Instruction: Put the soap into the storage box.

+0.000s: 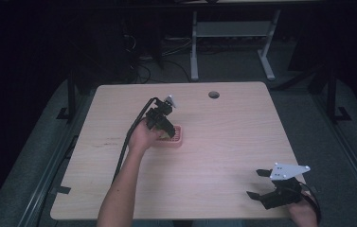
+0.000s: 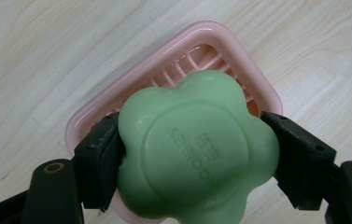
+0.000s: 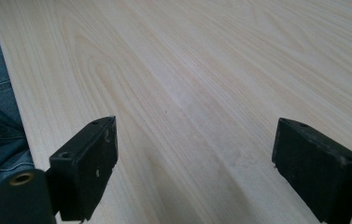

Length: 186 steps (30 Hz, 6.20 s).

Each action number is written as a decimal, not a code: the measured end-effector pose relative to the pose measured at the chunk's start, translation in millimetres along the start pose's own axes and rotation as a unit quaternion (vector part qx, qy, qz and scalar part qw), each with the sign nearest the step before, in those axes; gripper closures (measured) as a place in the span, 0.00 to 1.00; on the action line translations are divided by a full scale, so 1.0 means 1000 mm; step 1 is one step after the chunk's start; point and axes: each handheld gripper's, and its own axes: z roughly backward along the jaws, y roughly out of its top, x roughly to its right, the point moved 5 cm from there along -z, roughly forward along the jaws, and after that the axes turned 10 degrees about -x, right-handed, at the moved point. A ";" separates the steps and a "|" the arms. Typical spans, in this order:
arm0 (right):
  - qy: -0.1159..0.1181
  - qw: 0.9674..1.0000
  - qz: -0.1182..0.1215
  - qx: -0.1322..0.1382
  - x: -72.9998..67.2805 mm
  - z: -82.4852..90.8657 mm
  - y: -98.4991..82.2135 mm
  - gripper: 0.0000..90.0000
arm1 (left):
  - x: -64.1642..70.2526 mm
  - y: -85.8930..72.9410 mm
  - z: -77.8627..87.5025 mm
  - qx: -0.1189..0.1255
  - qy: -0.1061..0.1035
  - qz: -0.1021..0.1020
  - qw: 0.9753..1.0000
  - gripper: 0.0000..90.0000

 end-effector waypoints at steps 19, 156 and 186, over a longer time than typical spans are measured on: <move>0.003 1.000 -0.002 0.007 0.004 0.001 -0.002 0.15 | -0.002 0.007 -0.011 -0.007 -0.003 0.005 1.000 0.29; -0.001 1.000 -0.002 -0.008 0.001 -0.004 -0.001 0.15 | 0.029 -0.051 0.034 0.073 0.004 -0.054 0.996 0.29; -0.004 1.000 -0.006 -0.016 0.002 -0.007 -0.002 0.15 | 0.026 -0.094 0.026 0.097 0.002 -0.051 0.994 0.29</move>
